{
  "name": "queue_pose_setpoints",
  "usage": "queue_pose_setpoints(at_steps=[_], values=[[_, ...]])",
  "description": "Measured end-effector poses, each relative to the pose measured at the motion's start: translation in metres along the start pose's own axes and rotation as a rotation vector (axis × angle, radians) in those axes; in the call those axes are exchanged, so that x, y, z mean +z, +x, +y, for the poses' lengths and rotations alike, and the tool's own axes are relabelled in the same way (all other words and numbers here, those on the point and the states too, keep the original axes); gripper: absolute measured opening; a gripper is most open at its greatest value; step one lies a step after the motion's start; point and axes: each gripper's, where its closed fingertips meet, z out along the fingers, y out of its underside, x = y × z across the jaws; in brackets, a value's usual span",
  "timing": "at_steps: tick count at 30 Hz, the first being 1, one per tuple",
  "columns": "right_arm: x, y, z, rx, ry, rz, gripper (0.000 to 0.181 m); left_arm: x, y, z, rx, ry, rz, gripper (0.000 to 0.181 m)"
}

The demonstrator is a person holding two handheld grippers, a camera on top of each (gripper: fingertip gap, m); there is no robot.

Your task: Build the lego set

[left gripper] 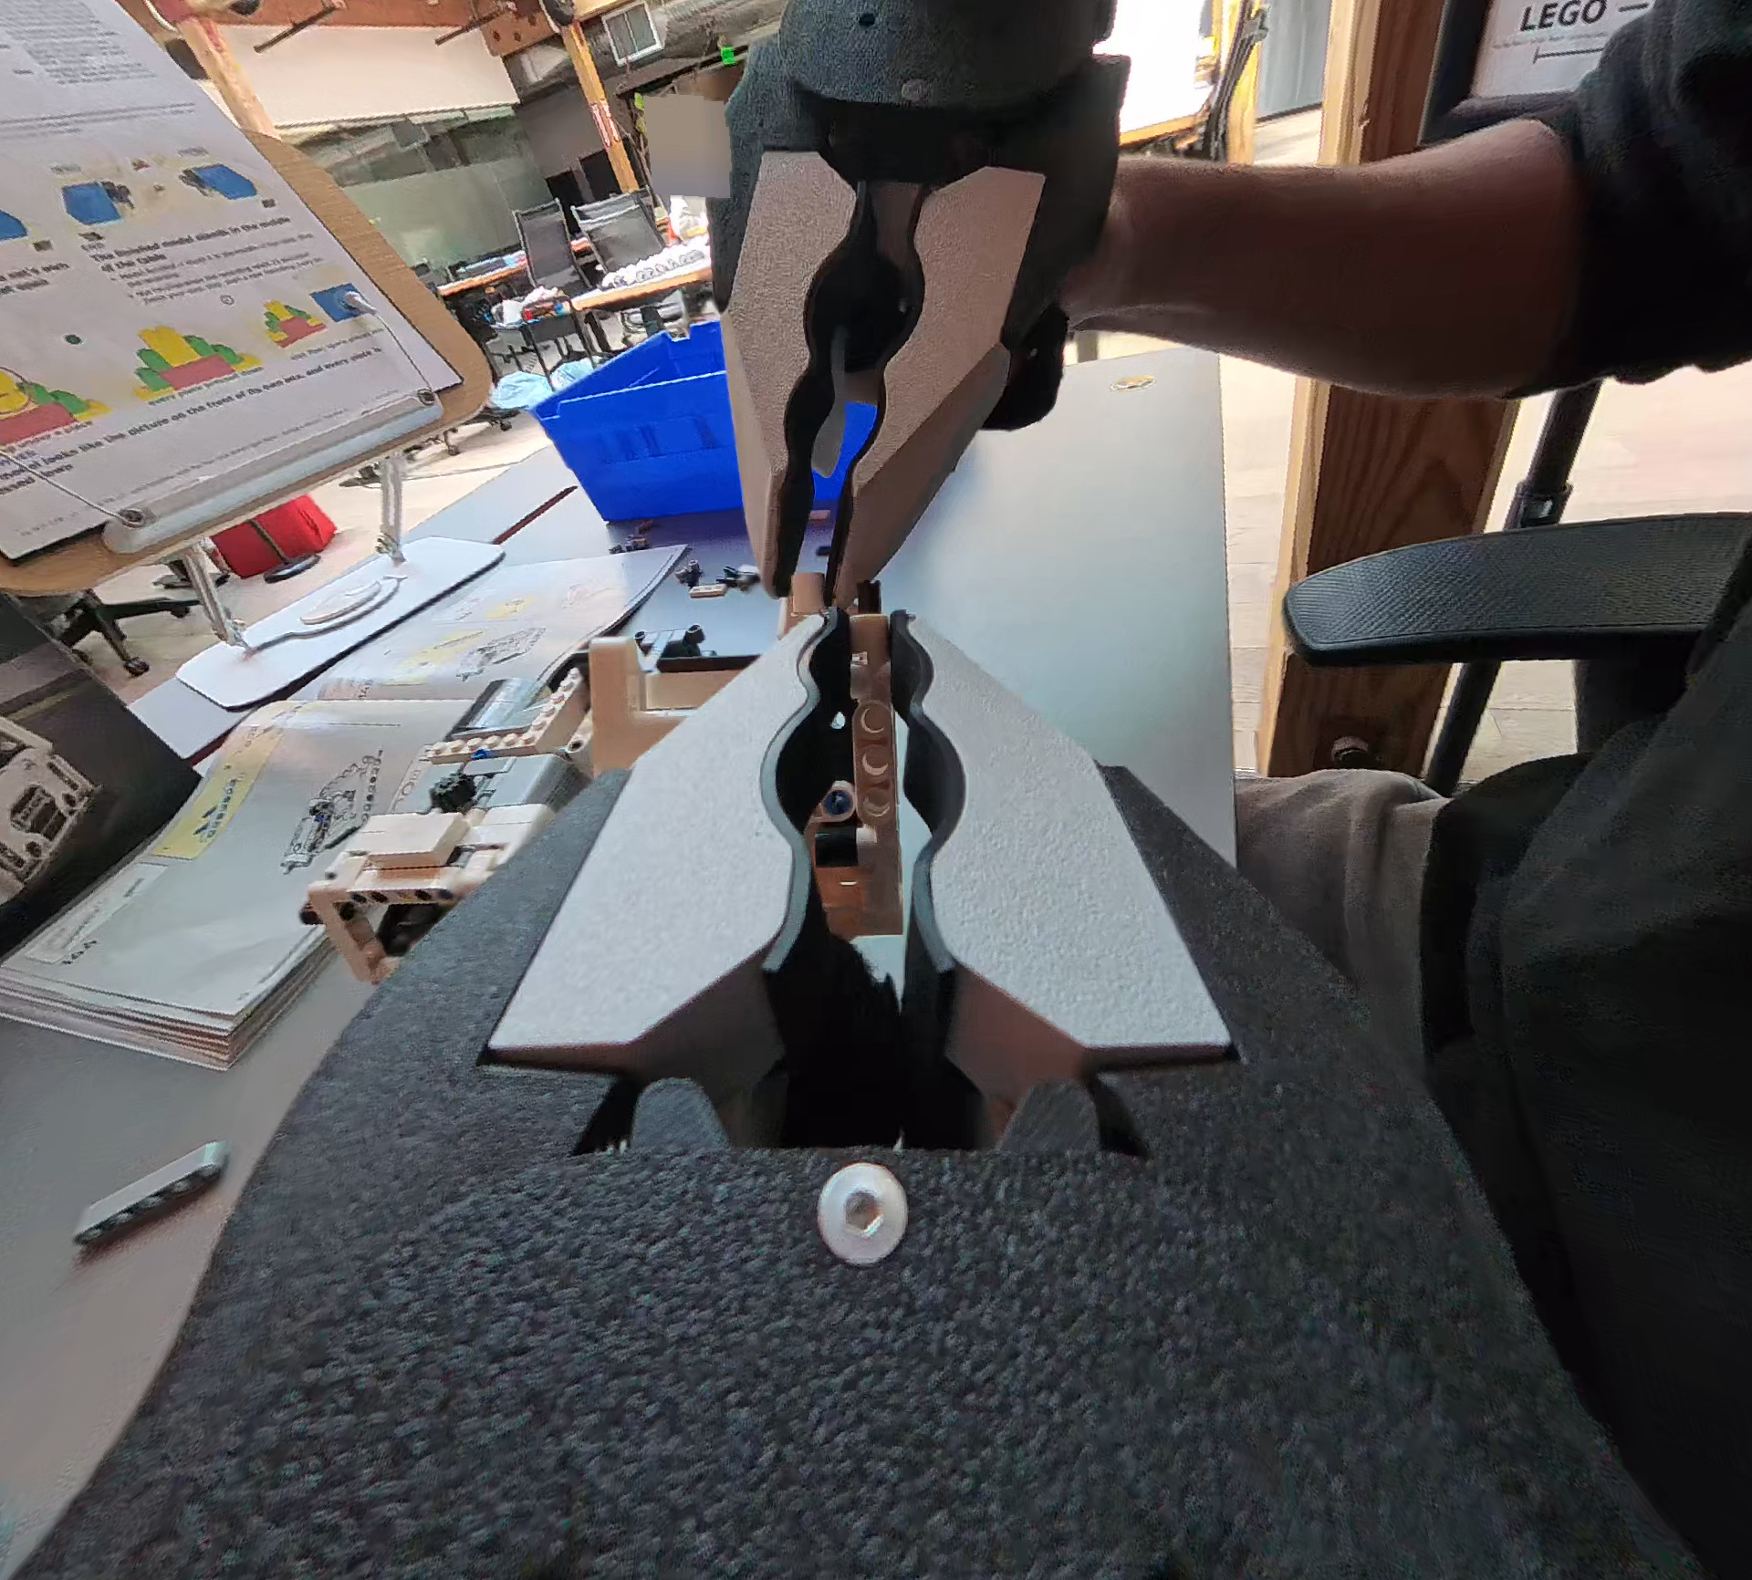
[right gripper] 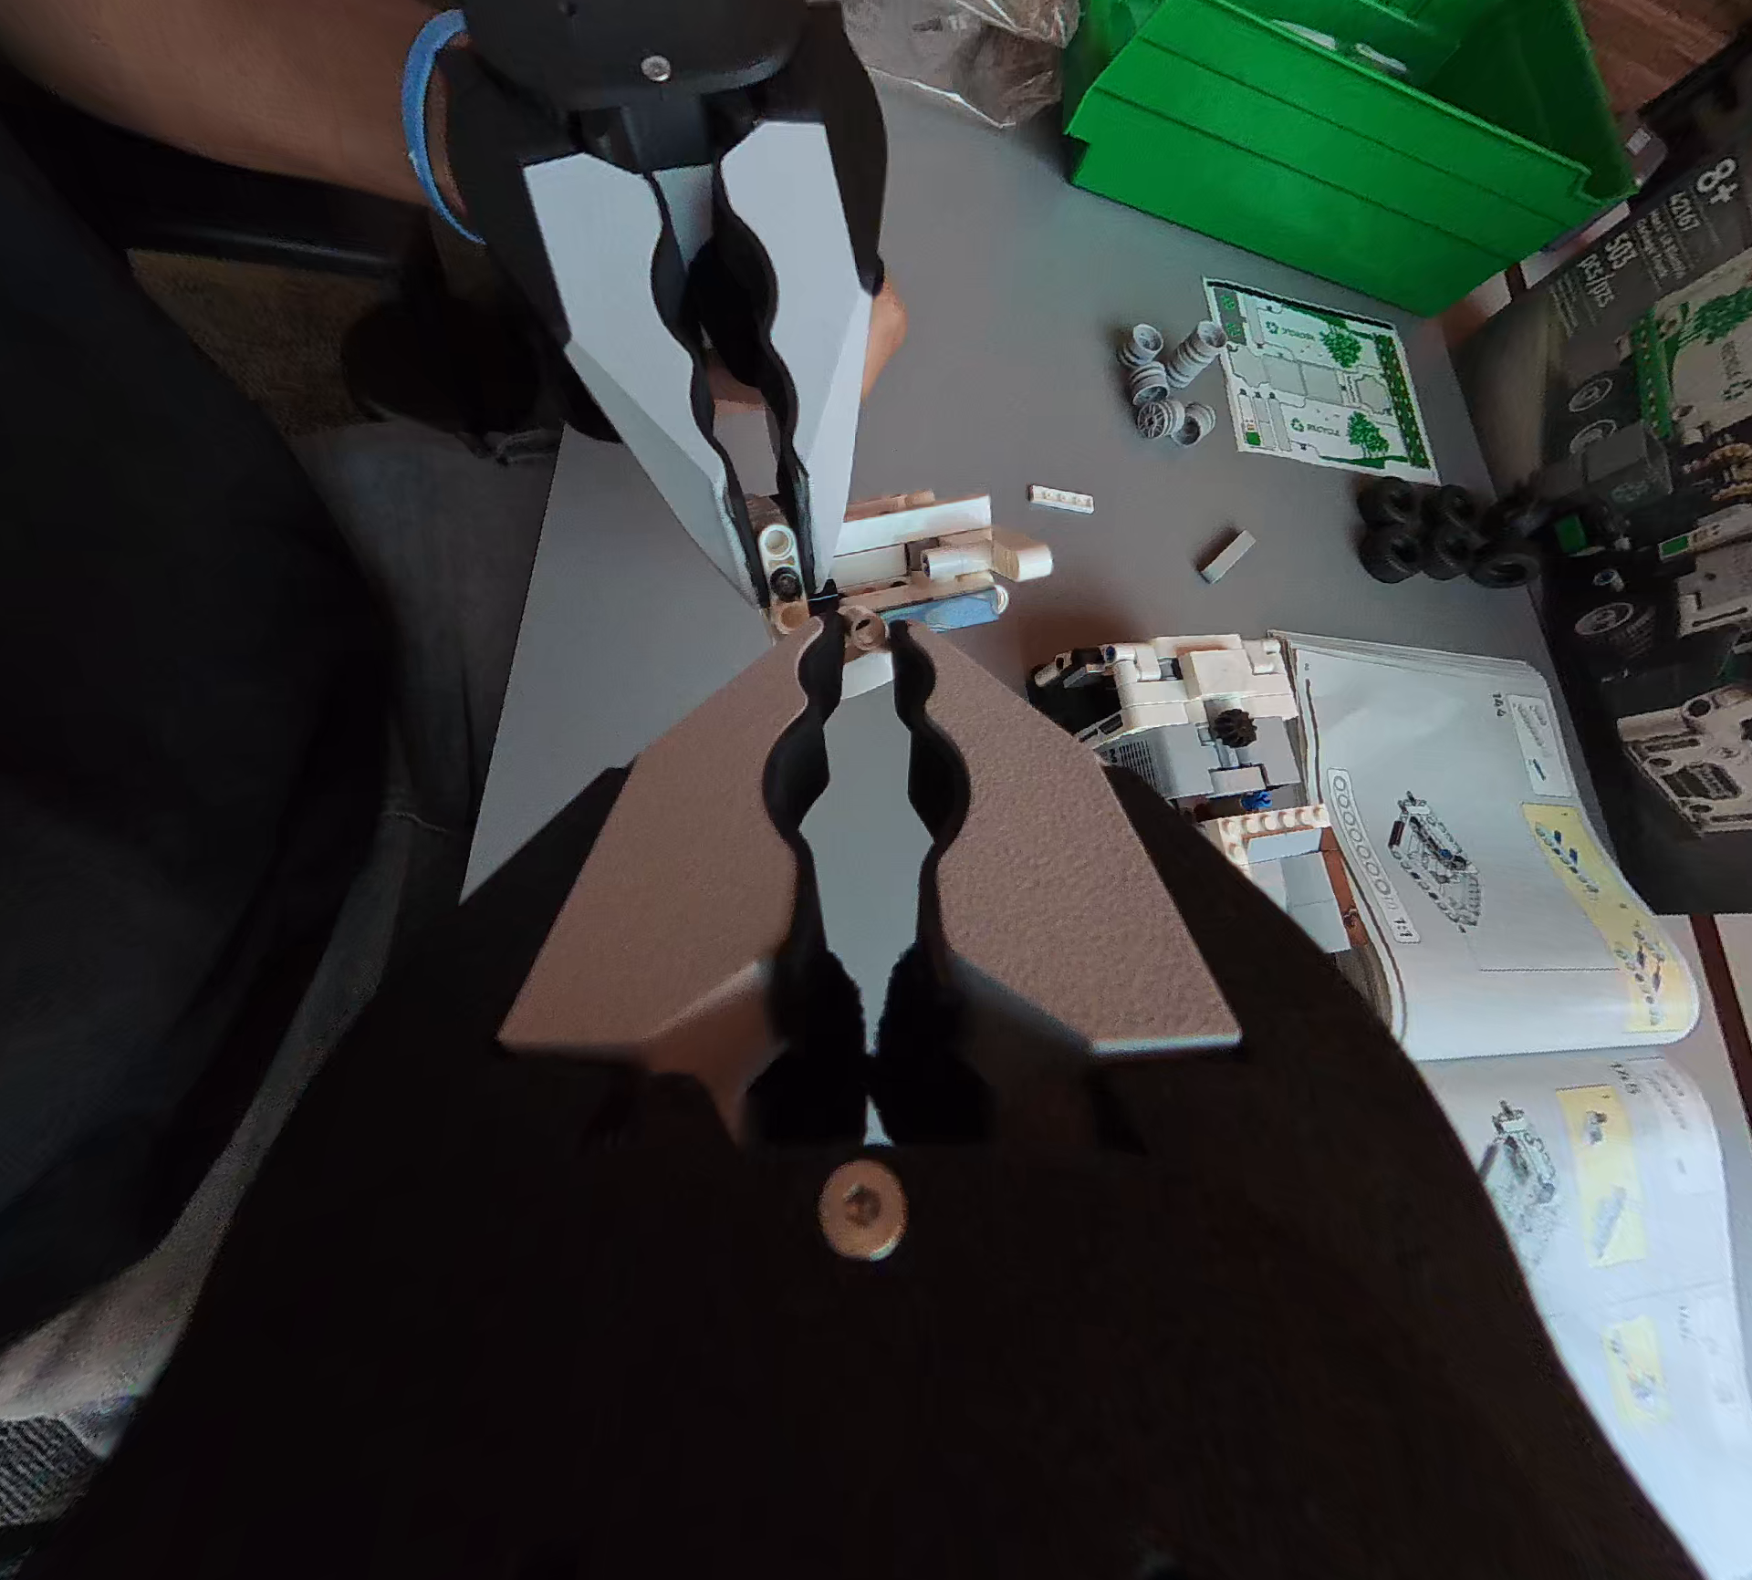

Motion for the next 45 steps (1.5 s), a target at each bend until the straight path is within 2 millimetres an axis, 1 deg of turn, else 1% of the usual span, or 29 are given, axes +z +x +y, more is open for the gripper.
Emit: queue_pose_setpoints(at_steps=[2, 5, 7, 10, 12, 14, 16, 19, 22, 24, 27, 32, 33, 34, 35, 37, 39, 41, 43, 45], values=[[-0.001, -0.002, -0.001, -0.066, 0.001, 0.004, 0.008, 0.0, 0.002, -0.001, -0.073, 0.011, 0.047, 0.007], [-0.005, -0.01, -0.007, -0.111, 0.034, -0.039, 0.007, -0.005, 0.008, -0.007, -0.23, 0.06, 0.193, 0.007], [-0.01, -0.015, -0.016, -0.073, 0.107, -0.099, 0.006, -0.01, 0.011, -0.014, -0.333, 0.104, 0.308, 0.007], [-0.014, -0.019, -0.025, -0.003, 0.215, -0.171, 0.006, -0.014, 0.014, -0.022, -0.412, 0.14, 0.402, 0.006], [-0.014, -0.022, -0.027, -0.004, 0.264, -0.188, 0.006, -0.015, 0.016, -0.024, -0.453, 0.126, 0.448, 0.006], [-0.013, -0.021, -0.025, -0.029, 0.283, -0.164, 0.006, -0.014, 0.015, -0.022, -0.496, 0.099, 0.474, 0.006], [-0.014, -0.018, -0.027, 0.009, 0.301, -0.166, 0.006, -0.016, 0.012, -0.024, -0.527, 0.1, 0.495, 0.006], [-0.01, -0.008, -0.022, 0.149, 0.264, -0.177, 0.01, -0.013, 0.004, -0.022, -0.468, 0.074, 0.426, 0.006], [-0.007, 0.003, -0.014, 0.308, 0.251, -0.146, 0.028, -0.011, -0.001, -0.02, -0.394, 0.067, 0.343, 0.007], [-0.005, 0.001, -0.008, 0.422, 0.254, -0.176, 0.027, -0.008, -0.008, -0.018, -0.348, 0.072, 0.268, 0.007], [-0.002, -0.001, -0.003, 0.544, 0.278, -0.188, 0.023, -0.004, -0.01, -0.01, -0.278, 0.04, 0.202, 0.007], [0.001, -0.002, -0.001, 0.673, 0.331, -0.241, 0.016, -0.001, -0.009, -0.007, -0.226, 0.034, 0.175, 0.007], [0.002, -0.001, 0.0, 0.709, 0.332, -0.255, 0.01, -0.001, -0.008, -0.006, -0.227, 0.031, 0.178, 0.007], [0.002, -0.002, 0.002, 0.737, 0.331, -0.273, 0.009, 0.0, -0.007, -0.005, -0.226, 0.026, 0.18, 0.007], [0.003, -0.003, 0.004, 0.759, 0.312, -0.292, 0.009, 0.001, -0.006, -0.003, -0.224, 0.015, 0.182, 0.007], [0.008, -0.004, 0.011, 0.746, 0.237, -0.269, 0.008, 0.002, -0.005, 0.006, -0.229, -0.03, 0.185, 0.007], [0.012, -0.001, 0.019, 0.672, 0.142, -0.177, 0.007, 0.004, -0.006, 0.015, -0.216, -0.074, 0.164, 0.007], [0.017, 0.003, 0.027, 0.596, 0.027, -0.057, 0.007, 0.008, -0.009, 0.028, -0.15, -0.145, 0.109, 0.007], [0.017, 0.005, 0.03, 0.649, -0.013, -0.03, 0.007, 0.01, -0.011, 0.034, -0.04, -0.182, 0.041, 0.007], [0.016, 0.009, 0.032, 0.724, -0.013, -0.01, 0.007, 0.012, -0.015, 0.034, 0.045, -0.189, -0.04, 0.008]])
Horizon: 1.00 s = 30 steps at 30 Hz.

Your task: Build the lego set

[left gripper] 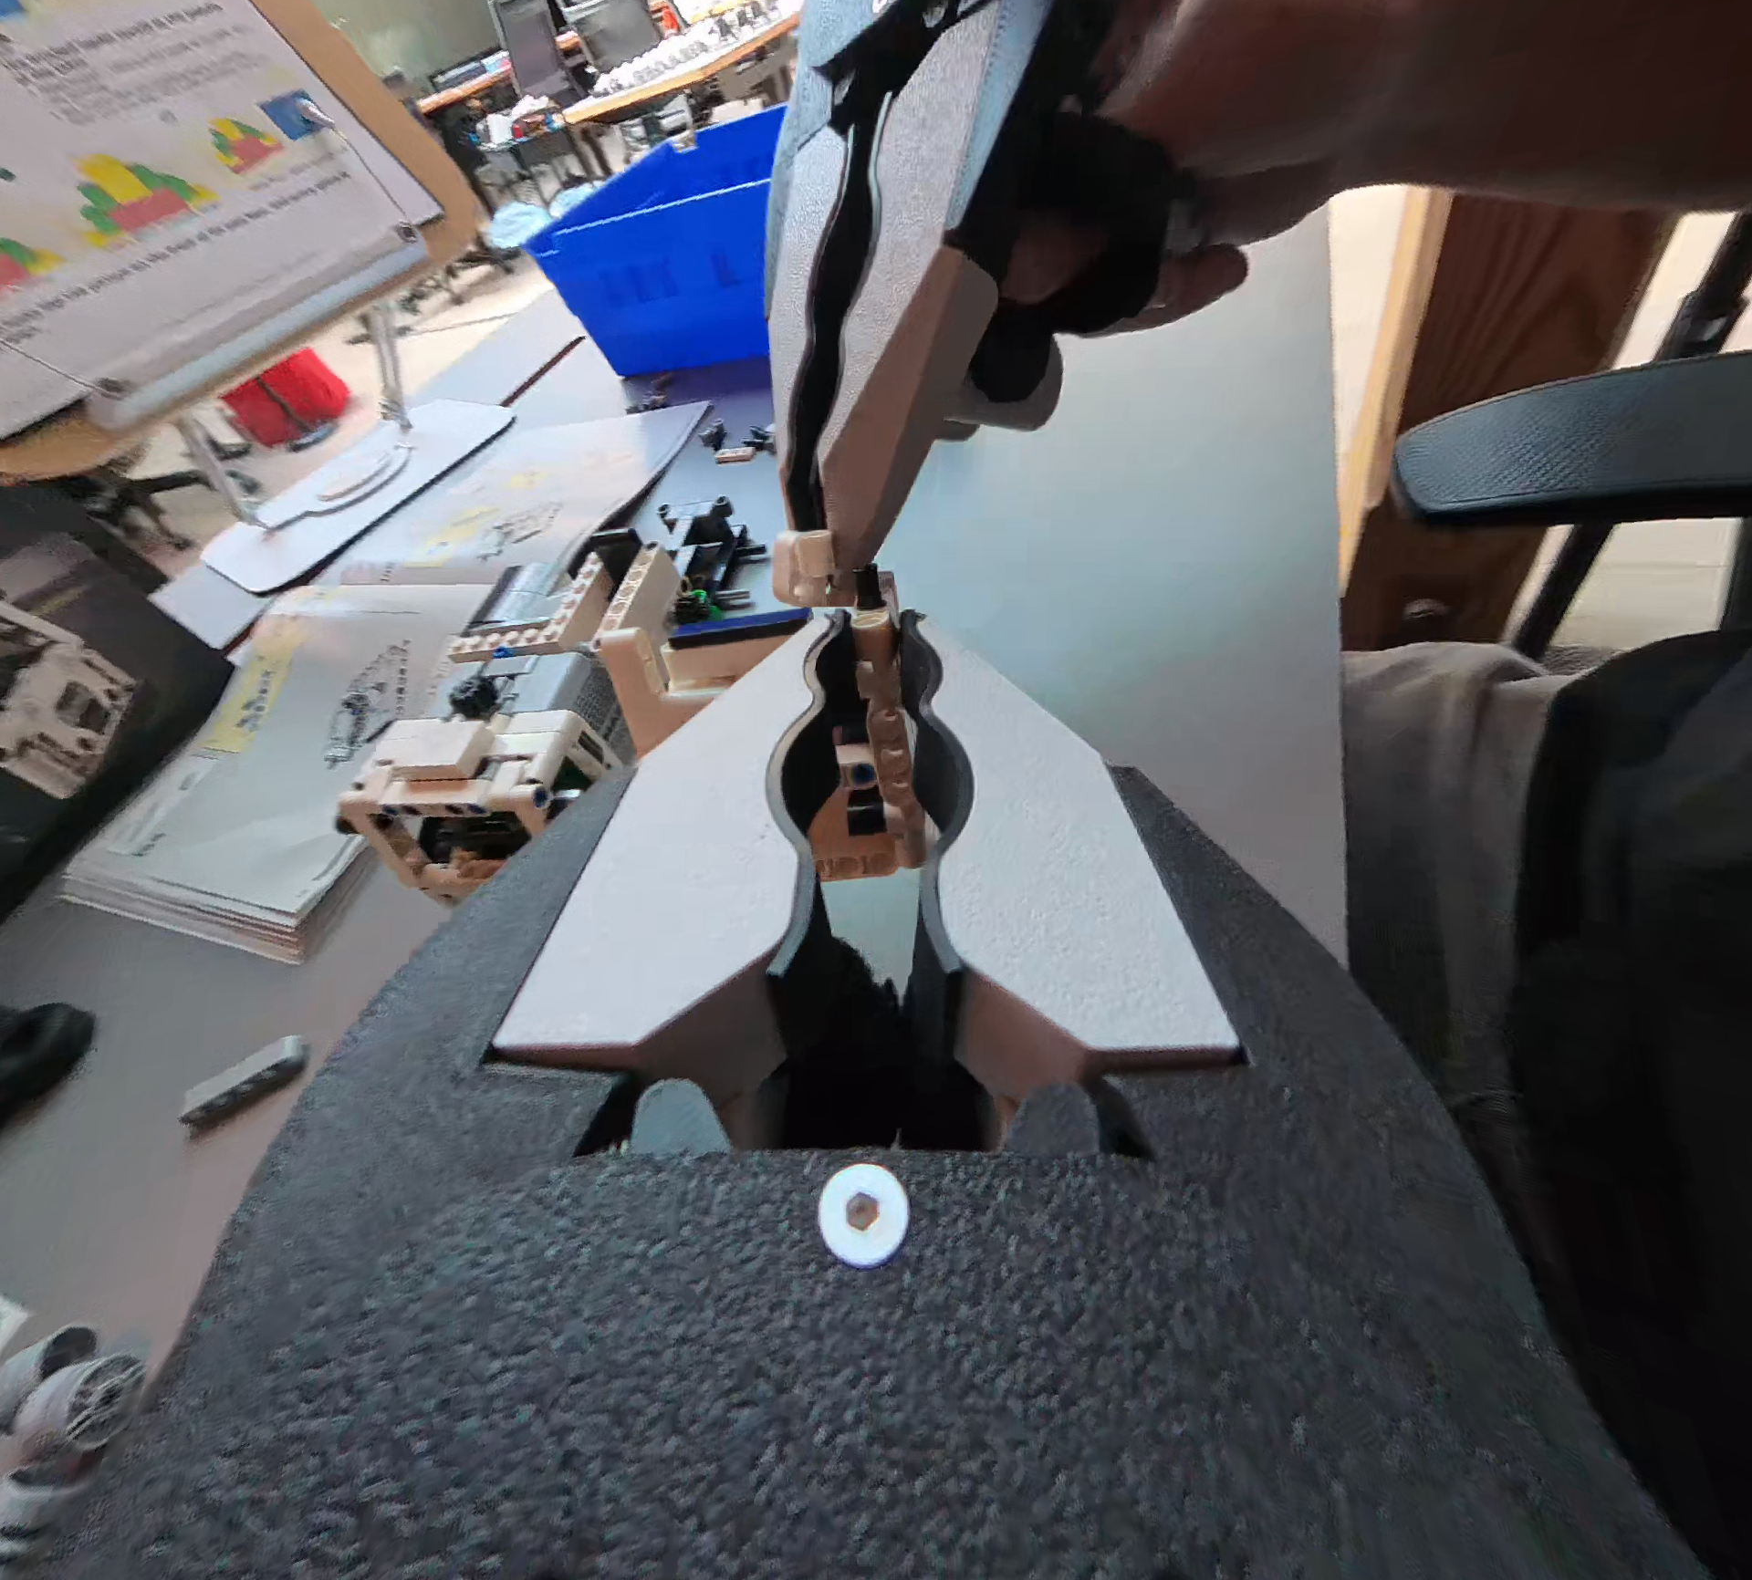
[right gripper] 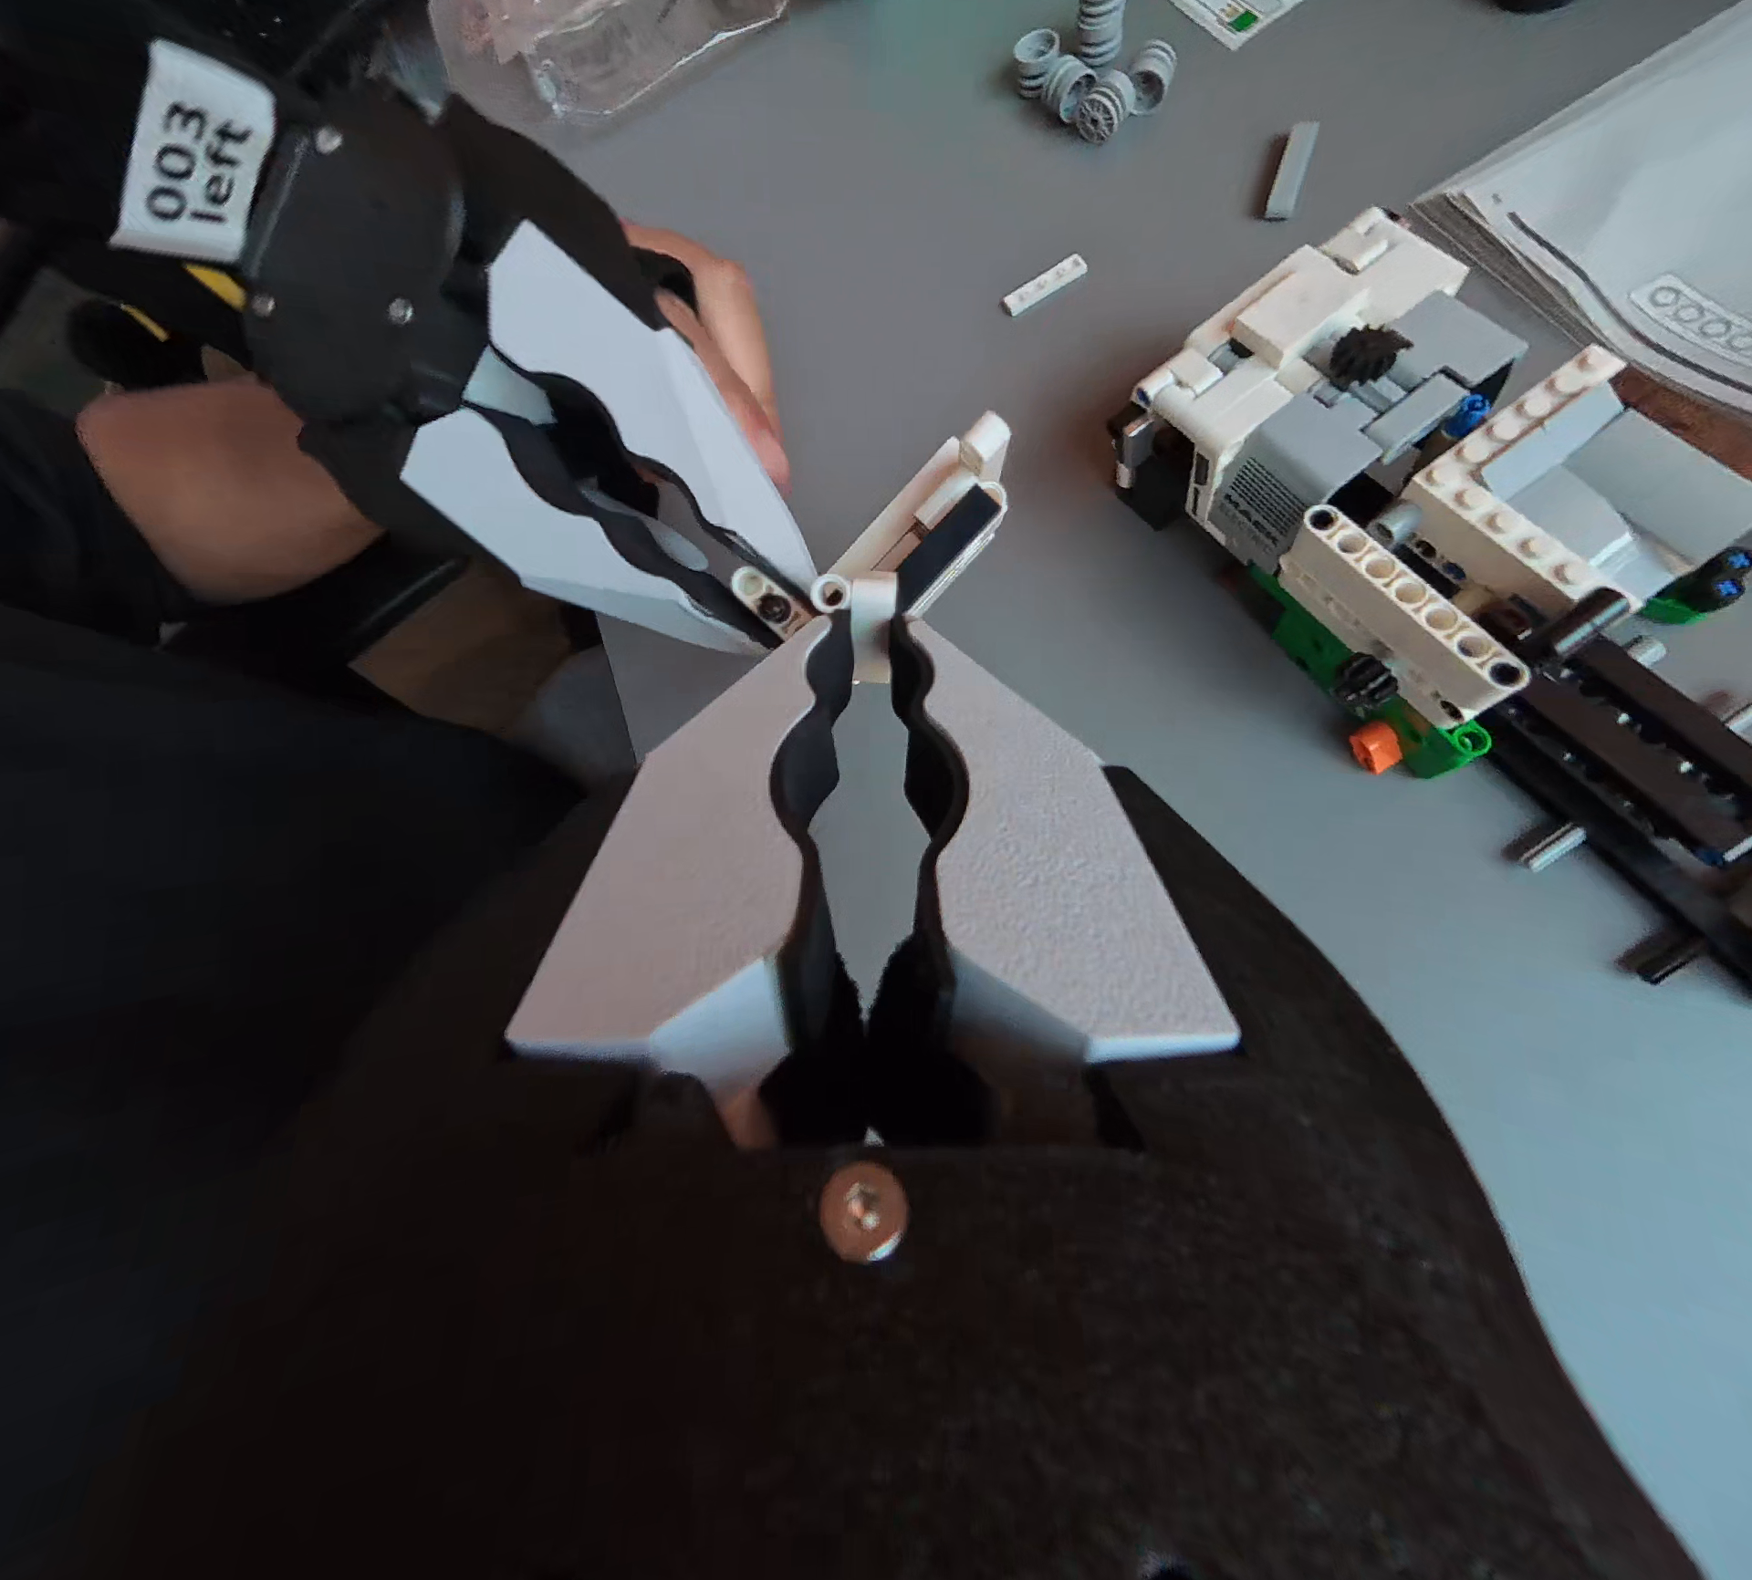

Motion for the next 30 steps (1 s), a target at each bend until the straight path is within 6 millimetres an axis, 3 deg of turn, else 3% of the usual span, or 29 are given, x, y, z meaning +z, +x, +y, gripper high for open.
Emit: queue_pose_setpoints(at_steps=[5, 9, 13, 18, 30], values=[[0.0, 0.006, -0.004, 0.057, 0.071, 0.097, 0.007, 0.011, -0.005, 0.012, 0.108, -0.078, -0.169, 0.033], [0.004, 0.008, -0.002, 0.129, 0.148, 0.133, 0.007, 0.014, -0.016, 0.014, 0.092, -0.075, -0.293, 0.023], [0.005, 0.01, 0.003, 0.218, 0.187, 0.092, 0.007, 0.016, -0.014, 0.018, 0.079, -0.092, -0.275, 0.02], [0.008, 0.012, 0.014, 0.335, 0.196, 0.02, 0.007, 0.019, -0.012, 0.026, 0.271, -0.165, -0.304, 0.02], [0.012, 0.012, 0.031, 0.394, 0.168, -0.031, 0.007, 0.021, -0.003, 0.037, 0.478, -0.208, -0.317, 0.02]])
